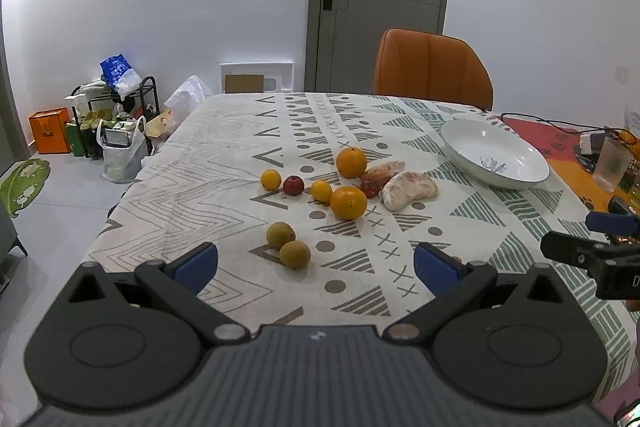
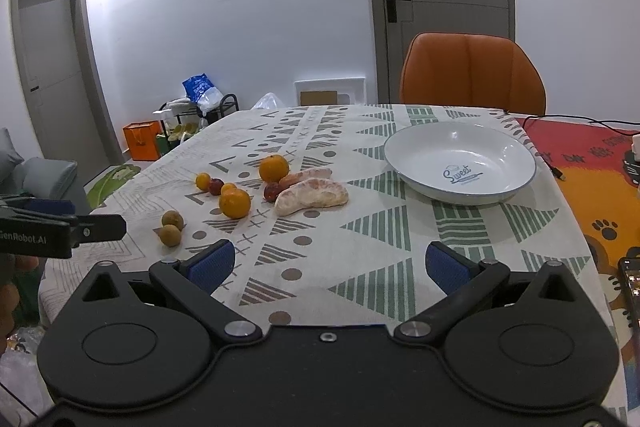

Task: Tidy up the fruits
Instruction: 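Move both tools toward the fruits on the patterned tablecloth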

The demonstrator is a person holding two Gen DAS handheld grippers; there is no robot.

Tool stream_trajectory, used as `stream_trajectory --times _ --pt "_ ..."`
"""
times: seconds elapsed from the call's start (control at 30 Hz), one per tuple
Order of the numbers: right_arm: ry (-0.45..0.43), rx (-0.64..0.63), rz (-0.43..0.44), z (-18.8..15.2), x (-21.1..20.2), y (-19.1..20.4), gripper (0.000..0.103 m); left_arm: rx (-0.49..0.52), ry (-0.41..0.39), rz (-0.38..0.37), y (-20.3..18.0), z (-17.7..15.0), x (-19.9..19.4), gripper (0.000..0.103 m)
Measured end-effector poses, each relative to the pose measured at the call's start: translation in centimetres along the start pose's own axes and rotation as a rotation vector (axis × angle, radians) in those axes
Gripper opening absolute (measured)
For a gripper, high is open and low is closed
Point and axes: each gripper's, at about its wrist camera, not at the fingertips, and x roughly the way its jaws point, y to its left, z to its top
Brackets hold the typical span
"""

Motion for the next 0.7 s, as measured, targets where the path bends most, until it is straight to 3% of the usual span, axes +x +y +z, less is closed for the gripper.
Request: stream_trajectory --times 0.7 --pt "0.0 0.007 -0.015 -0.06 0.46 -0.8 0.103 -0.01 -0.031 -0.025 0.0 0.04 0.06 0.103"
